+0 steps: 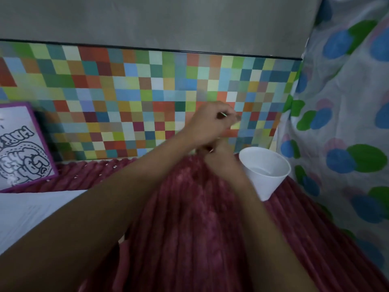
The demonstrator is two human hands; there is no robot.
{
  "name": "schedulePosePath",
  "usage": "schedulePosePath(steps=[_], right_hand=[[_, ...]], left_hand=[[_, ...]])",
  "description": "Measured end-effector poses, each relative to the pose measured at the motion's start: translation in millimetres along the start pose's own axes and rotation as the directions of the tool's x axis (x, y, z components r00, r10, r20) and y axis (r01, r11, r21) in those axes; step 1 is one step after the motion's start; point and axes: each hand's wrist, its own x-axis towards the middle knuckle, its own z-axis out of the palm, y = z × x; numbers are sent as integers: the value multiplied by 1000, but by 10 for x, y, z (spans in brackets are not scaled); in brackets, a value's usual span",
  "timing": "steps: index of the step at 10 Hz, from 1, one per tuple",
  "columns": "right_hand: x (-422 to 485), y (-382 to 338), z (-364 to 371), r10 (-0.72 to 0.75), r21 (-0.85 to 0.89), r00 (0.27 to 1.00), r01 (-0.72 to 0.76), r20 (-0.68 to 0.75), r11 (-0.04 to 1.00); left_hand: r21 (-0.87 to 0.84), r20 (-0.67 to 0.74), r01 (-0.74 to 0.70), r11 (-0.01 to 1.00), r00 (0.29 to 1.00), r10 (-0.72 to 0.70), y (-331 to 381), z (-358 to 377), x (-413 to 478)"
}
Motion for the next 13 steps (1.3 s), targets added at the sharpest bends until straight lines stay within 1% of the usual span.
schedulePosePath(steps=[1,2,3,4,5,6,7,8,9,10,11,12,13], right_hand=[[-651,-1028,-1609,47,200,997,-59,64,978],[-745,-777,-2082,115,72,993,-113,-31,991],[-759,-482,-2135,211,-88,977,-213,-30,973],[-784,-401,-2104,229,-137,972,-220,50,966],[-790,-398,-2097,260,-116,963,-251,67,961],[-784,-349,-2093,293,-49,956,-291,35,955],[-792,-332,-2055,338,10,940,-339,39,941],[-797,-320,-2017,375,58,926,-377,35,924],[-800,-331,-2016,394,93,919,-392,-3,915],[-798,-352,-2012,355,3,934,-355,27,935],[-767,-434,-1971,256,-111,965,-262,-58,959],[-721,-684,-1839,45,-94,958,-74,-283,993],[-713,-1042,-1507,-80,30,955,93,-285,995]], left_hand=[[7,-35,41,999,999,-41,-66,-334,-103],[-33,-27,51,998,998,-52,-76,-325,-166],[-50,55,54,997,997,-51,53,-26,-162],[57,151,20,998,988,-28,103,358,-112],[336,248,-60,940,969,-26,92,646,-75],[425,203,-72,903,979,-18,57,784,-76],[403,146,-35,914,989,-27,17,809,-76],[355,110,26,934,991,-70,3,797,-84],[261,103,80,962,989,-110,-14,773,-92],[151,97,54,987,993,-69,-41,740,-108],[89,92,14,996,996,-22,-6,637,-182],[80,42,4,997,999,-7,-52,373,-302],[95,1,114,989,993,-115,-277,-85,-505]])
